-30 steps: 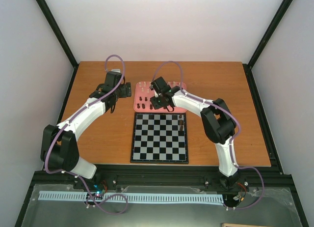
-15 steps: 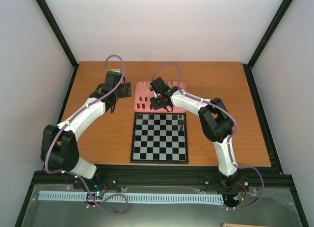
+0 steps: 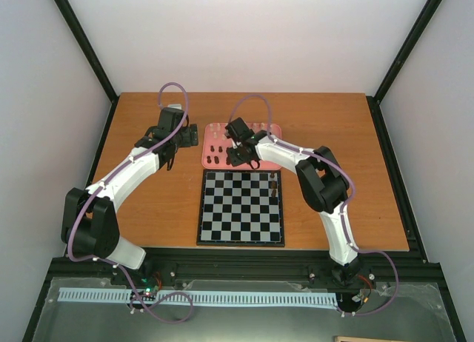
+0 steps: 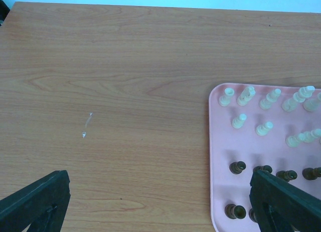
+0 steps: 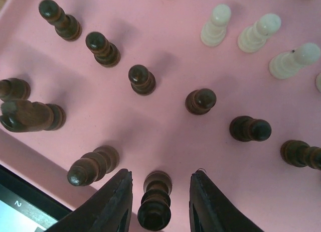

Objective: Set up the chess pieces on the board
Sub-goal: Pick up the chess piece from the storage box, then place the chess piece on the chessboard.

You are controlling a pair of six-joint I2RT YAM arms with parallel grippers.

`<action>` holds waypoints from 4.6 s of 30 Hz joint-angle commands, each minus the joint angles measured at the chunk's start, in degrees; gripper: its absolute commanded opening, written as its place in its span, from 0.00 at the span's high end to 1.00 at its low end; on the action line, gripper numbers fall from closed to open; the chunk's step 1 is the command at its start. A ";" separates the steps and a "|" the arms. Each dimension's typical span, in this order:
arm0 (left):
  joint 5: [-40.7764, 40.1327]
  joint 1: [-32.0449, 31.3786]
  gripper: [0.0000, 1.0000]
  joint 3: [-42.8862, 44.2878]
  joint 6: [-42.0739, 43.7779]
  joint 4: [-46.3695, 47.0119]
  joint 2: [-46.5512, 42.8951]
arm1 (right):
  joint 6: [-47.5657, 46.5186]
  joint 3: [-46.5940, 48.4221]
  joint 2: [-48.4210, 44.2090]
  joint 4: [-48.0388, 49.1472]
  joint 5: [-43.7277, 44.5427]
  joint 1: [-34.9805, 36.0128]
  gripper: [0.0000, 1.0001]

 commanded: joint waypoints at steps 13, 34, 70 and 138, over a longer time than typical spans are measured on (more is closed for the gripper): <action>-0.68 0.11 0.00 1.96 -0.13 0.19 0.24 | 0.09 1.97 0.06 -1.11 0.31 0.33 0.87; -0.50 0.10 0.00 1.96 -0.05 0.11 -0.02 | 2.09 -7.44 -18.04 0.06 4.74 0.31 0.88; -0.93 0.13 0.00 2.30 -0.01 0.01 0.89 | 18.59 -50.38 -50.97 -1.22 12.56 8.24 0.88; -0.88 0.11 0.00 3.01 -0.13 -0.24 2.52 | 16.56 -48.91 -41.09 2.96 13.02 7.19 0.82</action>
